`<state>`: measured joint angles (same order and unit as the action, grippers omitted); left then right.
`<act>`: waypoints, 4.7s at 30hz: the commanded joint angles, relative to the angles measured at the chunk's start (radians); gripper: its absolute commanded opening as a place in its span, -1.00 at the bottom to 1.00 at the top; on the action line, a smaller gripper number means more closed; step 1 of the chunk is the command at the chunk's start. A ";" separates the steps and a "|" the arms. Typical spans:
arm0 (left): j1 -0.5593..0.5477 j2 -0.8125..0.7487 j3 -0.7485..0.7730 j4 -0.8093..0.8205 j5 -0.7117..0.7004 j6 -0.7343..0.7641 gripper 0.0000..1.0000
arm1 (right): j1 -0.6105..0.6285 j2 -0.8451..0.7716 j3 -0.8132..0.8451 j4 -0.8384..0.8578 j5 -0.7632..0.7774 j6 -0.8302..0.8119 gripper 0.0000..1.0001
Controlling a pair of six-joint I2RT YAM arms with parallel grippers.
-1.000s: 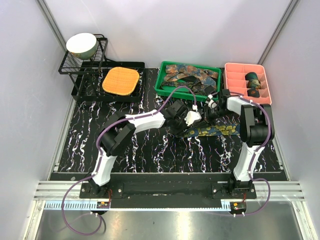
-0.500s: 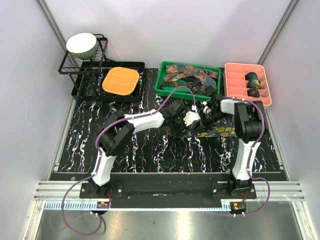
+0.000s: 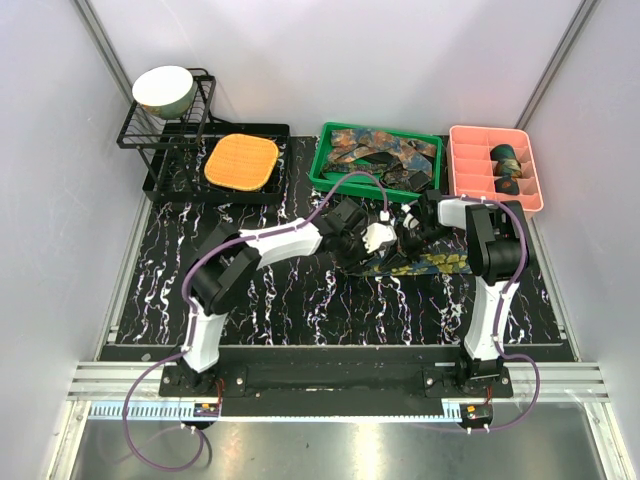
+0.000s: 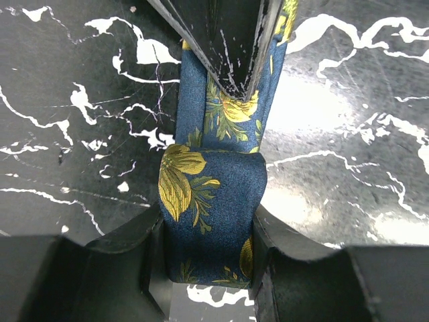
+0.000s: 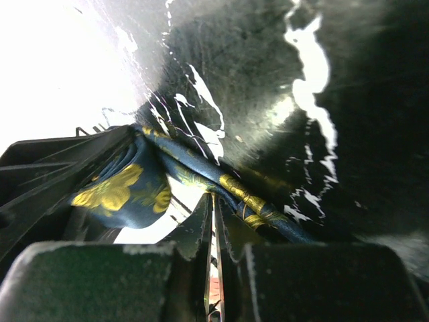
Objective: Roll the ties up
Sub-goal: Roll the tie at the center of the board.
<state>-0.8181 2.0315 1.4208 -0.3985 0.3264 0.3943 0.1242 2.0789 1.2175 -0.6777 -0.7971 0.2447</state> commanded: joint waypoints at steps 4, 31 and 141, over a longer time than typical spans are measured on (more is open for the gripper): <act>0.027 -0.109 -0.060 -0.013 0.098 0.047 -0.76 | 0.008 0.064 -0.021 0.047 0.231 -0.035 -0.79; -0.039 0.177 0.076 -0.372 -0.153 0.136 -0.67 | -0.018 -0.135 -0.047 0.091 -0.255 -0.042 0.07; 0.129 -0.074 -0.640 0.886 0.333 -0.315 0.01 | 0.210 0.052 -0.030 0.118 0.286 -0.038 -1.00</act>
<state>-0.6918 1.8877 0.8204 0.4786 0.6254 0.1131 0.3202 2.0754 1.2350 -0.6048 -0.7956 0.2523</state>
